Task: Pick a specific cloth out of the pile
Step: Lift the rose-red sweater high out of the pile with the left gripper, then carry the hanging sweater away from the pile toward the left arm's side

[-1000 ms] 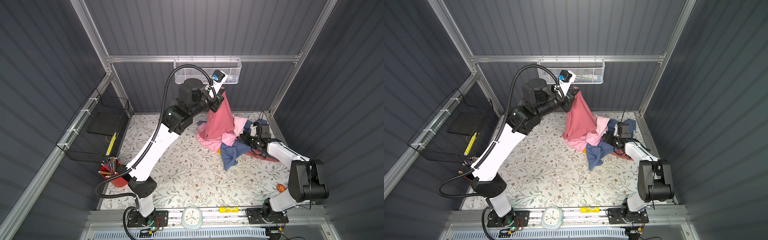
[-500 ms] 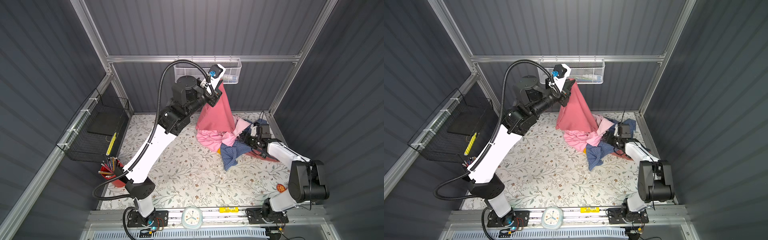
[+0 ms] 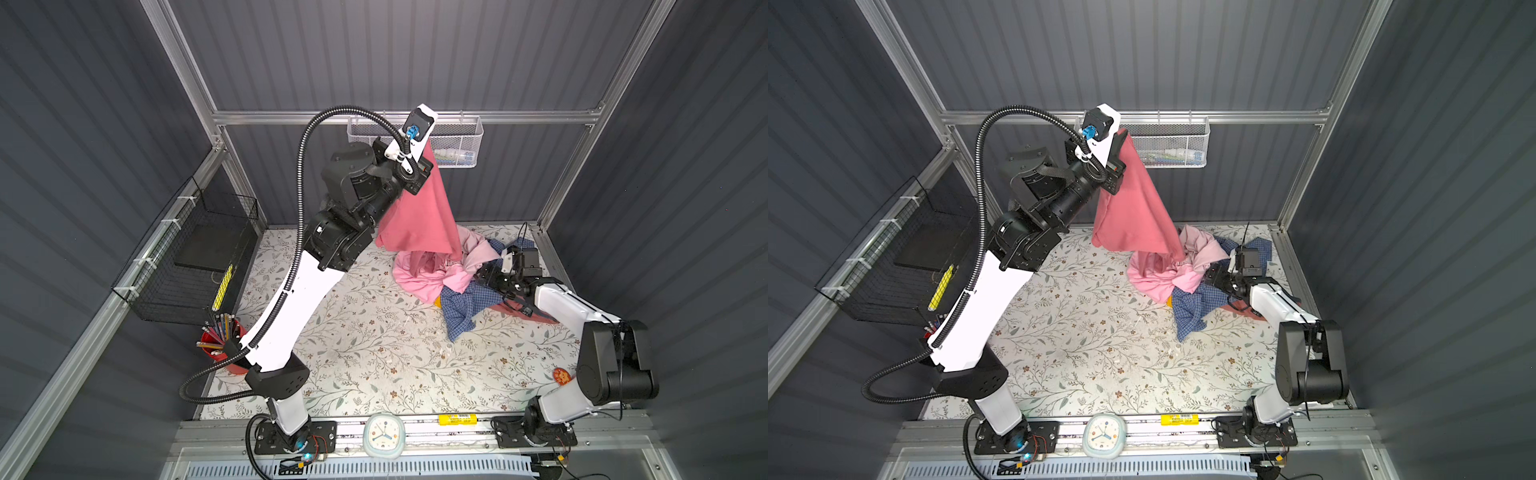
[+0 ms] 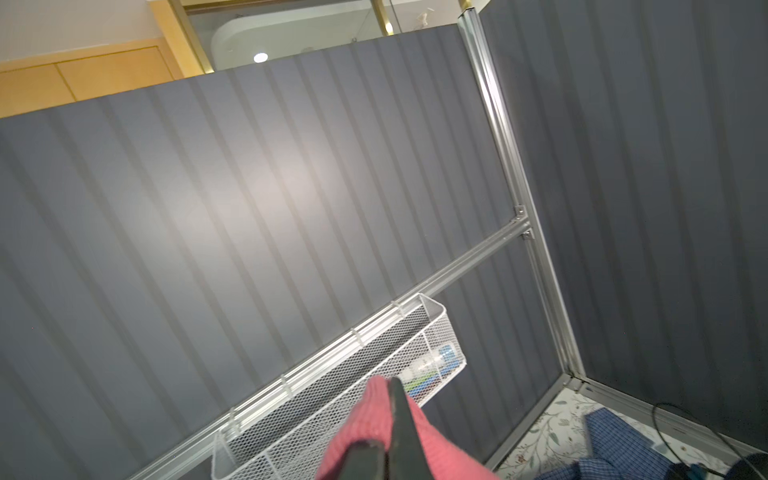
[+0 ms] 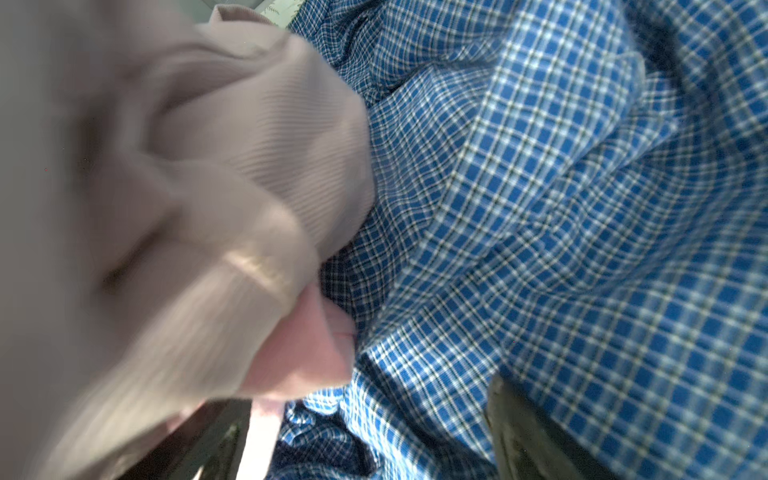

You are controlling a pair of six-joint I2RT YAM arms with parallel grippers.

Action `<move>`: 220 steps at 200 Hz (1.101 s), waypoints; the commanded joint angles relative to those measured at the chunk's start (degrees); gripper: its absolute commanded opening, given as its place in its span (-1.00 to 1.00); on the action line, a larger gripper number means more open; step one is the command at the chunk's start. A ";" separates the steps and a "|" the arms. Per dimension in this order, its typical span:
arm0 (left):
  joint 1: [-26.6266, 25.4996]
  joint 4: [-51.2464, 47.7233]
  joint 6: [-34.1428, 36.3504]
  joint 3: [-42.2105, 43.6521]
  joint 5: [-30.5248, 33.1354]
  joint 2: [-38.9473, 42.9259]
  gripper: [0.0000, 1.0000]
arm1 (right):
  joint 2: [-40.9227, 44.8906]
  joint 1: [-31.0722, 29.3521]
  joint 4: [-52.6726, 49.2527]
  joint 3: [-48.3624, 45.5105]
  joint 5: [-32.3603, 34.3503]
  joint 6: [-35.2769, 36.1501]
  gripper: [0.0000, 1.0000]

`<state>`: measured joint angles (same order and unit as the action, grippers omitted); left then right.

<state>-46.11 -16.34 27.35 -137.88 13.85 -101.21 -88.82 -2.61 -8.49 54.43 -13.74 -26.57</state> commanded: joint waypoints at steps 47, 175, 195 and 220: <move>3.75 5.49 5.34 0.82 11.71 0.77 -1.00 | 1.46 0.32 -2.09 2.65 0.92 0.65 0.76; 28.72 -11.94 -13.95 15.37 5.55 0.85 -1.00 | 3.56 0.19 -3.55 2.04 2.27 0.31 0.77; 30.25 -11.84 -13.55 18.00 5.86 1.49 -1.00 | 4.00 0.18 -3.81 1.82 2.51 0.38 0.77; 31.95 -12.53 -13.18 18.22 6.14 2.00 -1.00 | 4.18 0.24 -3.77 1.30 2.49 0.21 0.77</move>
<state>-15.20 -28.38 15.14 -119.11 20.34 -99.81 -85.84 -2.61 -11.68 55.53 -11.99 -26.57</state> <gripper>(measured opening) 0.051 0.884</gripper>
